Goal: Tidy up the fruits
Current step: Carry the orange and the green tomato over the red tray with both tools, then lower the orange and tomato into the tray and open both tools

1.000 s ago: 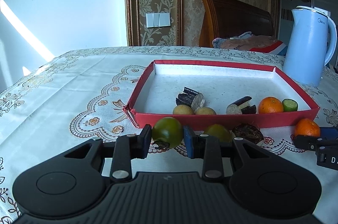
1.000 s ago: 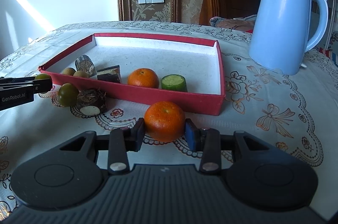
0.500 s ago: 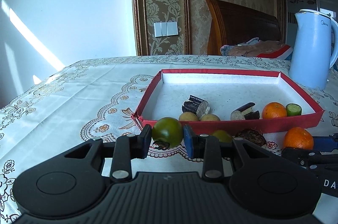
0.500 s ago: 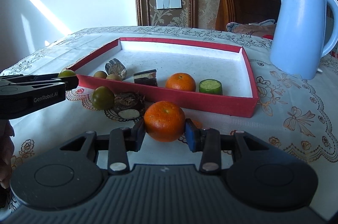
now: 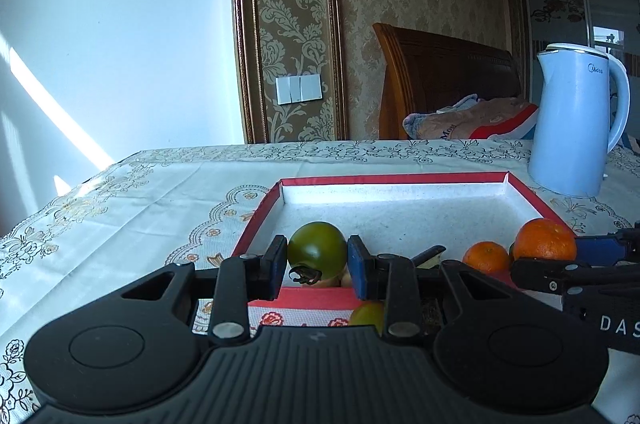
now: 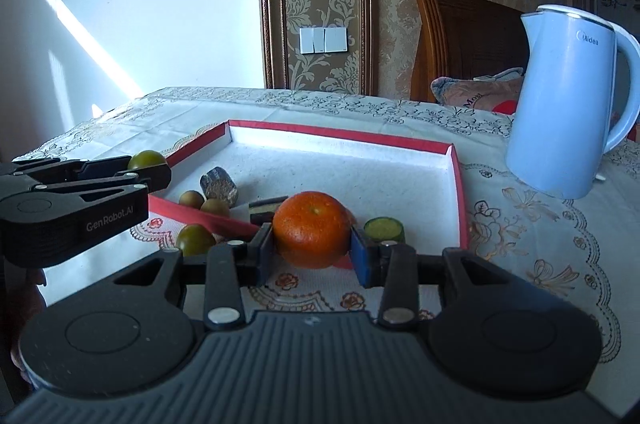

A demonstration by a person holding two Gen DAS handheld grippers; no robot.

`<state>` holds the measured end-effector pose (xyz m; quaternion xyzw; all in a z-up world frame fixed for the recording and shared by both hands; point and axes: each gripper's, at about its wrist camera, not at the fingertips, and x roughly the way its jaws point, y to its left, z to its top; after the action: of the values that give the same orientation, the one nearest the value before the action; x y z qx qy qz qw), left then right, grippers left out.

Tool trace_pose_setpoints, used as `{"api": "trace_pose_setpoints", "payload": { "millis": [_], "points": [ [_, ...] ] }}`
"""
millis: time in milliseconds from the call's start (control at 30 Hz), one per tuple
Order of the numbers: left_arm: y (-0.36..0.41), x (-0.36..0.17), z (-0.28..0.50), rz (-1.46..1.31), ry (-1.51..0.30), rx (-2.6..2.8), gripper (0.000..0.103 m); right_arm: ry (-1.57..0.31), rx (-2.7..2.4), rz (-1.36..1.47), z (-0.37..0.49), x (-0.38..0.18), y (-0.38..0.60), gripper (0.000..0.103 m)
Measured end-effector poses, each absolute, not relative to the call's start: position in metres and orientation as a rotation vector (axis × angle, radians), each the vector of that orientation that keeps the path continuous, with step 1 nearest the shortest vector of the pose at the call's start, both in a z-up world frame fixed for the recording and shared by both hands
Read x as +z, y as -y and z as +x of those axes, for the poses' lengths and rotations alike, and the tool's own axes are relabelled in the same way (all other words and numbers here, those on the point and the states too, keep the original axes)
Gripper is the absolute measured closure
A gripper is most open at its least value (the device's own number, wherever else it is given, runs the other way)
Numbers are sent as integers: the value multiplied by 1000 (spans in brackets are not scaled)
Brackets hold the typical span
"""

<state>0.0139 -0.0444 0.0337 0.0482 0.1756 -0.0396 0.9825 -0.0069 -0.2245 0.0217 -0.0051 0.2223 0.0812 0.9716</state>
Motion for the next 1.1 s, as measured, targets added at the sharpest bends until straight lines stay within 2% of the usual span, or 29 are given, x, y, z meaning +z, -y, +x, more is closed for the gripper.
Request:
{"api": "trace_pose_setpoints", "payload": {
  "millis": [367,733,1100],
  "points": [
    [74,48,64,101,-353,-92,71,-467,104,6,52,29,250,65],
    [88,28,116,71,-494,-106,71,-547,84,59,95,4,260,65],
    [89,13,125,78,-523,-90,71,-563,78,64,103,-9,258,65]
  ]
}}
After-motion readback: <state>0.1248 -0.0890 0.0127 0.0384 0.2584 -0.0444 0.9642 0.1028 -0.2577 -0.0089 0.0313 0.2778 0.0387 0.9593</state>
